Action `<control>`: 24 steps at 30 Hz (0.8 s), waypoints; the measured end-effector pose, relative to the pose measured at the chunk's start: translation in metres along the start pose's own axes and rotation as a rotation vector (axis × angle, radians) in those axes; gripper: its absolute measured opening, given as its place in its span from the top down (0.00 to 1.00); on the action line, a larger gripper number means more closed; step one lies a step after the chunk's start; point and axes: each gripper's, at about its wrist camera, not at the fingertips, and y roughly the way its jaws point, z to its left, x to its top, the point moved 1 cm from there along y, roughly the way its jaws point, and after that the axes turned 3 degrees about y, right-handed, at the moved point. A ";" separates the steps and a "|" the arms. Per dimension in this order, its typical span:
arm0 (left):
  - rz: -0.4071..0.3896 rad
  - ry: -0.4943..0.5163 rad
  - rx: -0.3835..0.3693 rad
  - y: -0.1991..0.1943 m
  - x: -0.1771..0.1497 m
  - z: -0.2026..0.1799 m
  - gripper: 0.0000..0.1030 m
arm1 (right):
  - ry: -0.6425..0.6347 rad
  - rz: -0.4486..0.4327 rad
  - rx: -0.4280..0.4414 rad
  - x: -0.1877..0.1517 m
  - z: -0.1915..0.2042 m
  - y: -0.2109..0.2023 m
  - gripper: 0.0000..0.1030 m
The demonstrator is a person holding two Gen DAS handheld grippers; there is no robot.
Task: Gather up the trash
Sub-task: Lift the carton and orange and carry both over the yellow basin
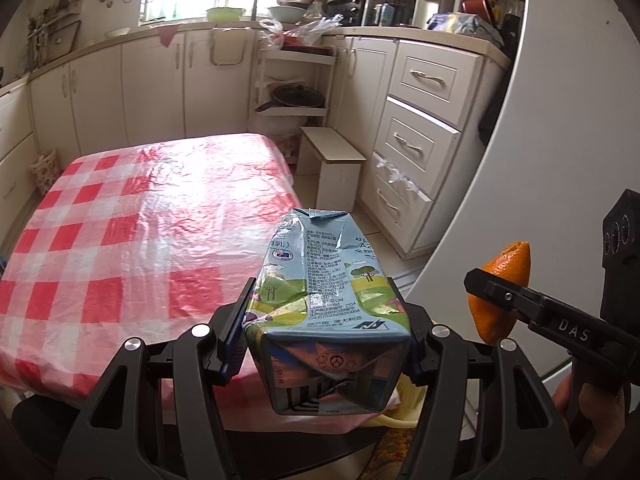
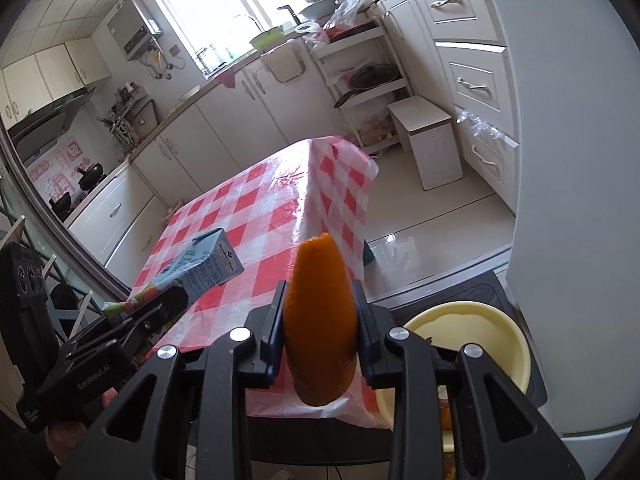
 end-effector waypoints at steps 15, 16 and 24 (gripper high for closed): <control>0.051 0.084 -0.113 0.032 -0.009 -0.075 0.45 | 0.112 -0.026 -0.085 -0.001 -0.041 -0.016 0.69; 0.055 0.089 -0.118 0.034 -0.010 -0.080 0.45 | 0.115 -0.027 -0.089 -0.001 -0.042 -0.017 0.69; 0.104 0.111 -0.154 0.057 -0.021 -0.104 0.45 | 0.157 -0.030 -0.113 -0.002 -0.054 -0.019 0.68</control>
